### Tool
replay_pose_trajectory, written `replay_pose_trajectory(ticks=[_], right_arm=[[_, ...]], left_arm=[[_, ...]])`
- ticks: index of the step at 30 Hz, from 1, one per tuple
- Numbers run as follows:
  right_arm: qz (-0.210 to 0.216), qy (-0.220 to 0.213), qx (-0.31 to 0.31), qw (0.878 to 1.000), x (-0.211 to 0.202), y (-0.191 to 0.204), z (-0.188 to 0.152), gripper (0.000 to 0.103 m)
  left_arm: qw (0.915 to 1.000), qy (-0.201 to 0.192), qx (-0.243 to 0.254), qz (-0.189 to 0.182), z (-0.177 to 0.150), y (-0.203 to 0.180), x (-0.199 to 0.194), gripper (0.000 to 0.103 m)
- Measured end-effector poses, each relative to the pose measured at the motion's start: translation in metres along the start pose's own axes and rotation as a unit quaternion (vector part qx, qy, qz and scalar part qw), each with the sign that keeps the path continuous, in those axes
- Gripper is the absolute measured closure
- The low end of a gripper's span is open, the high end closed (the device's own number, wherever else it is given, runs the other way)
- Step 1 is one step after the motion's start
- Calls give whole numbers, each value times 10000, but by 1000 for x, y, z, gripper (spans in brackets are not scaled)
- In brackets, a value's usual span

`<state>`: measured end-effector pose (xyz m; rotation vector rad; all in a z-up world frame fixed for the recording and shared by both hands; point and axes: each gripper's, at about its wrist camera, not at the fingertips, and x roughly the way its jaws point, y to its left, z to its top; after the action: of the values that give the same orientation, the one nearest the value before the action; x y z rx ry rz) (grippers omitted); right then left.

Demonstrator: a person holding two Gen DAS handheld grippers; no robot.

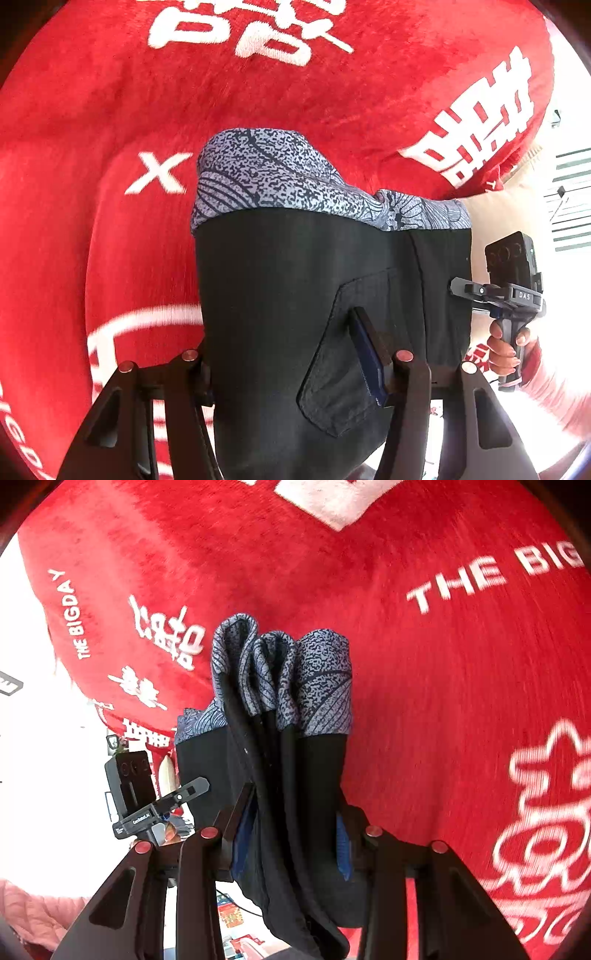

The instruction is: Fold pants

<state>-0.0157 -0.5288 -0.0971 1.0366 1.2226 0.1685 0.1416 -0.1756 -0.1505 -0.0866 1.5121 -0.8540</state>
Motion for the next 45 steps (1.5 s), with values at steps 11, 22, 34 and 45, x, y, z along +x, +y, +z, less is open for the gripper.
replay_pose_trajectory(ticks=[11, 22, 34, 45], right_arm=[[-101, 143, 491, 9986, 14, -17, -79, 62], [-608, -113, 248, 9978, 24, -34, -91, 46], [-2368, -358, 85, 9709, 2, -1, -112, 30], [-3706, -682, 275, 9259, -25, 41, -153, 22]], left_arm=[[9984, 421, -334, 188, -72, 11, 16, 44], [9944, -64, -137, 1042, -84, 22, 31, 0], [9780, -54, -294, 2063, -95, 14, 3, 0], [9662, 68, 331, 2556, -123, -36, -31, 0]])
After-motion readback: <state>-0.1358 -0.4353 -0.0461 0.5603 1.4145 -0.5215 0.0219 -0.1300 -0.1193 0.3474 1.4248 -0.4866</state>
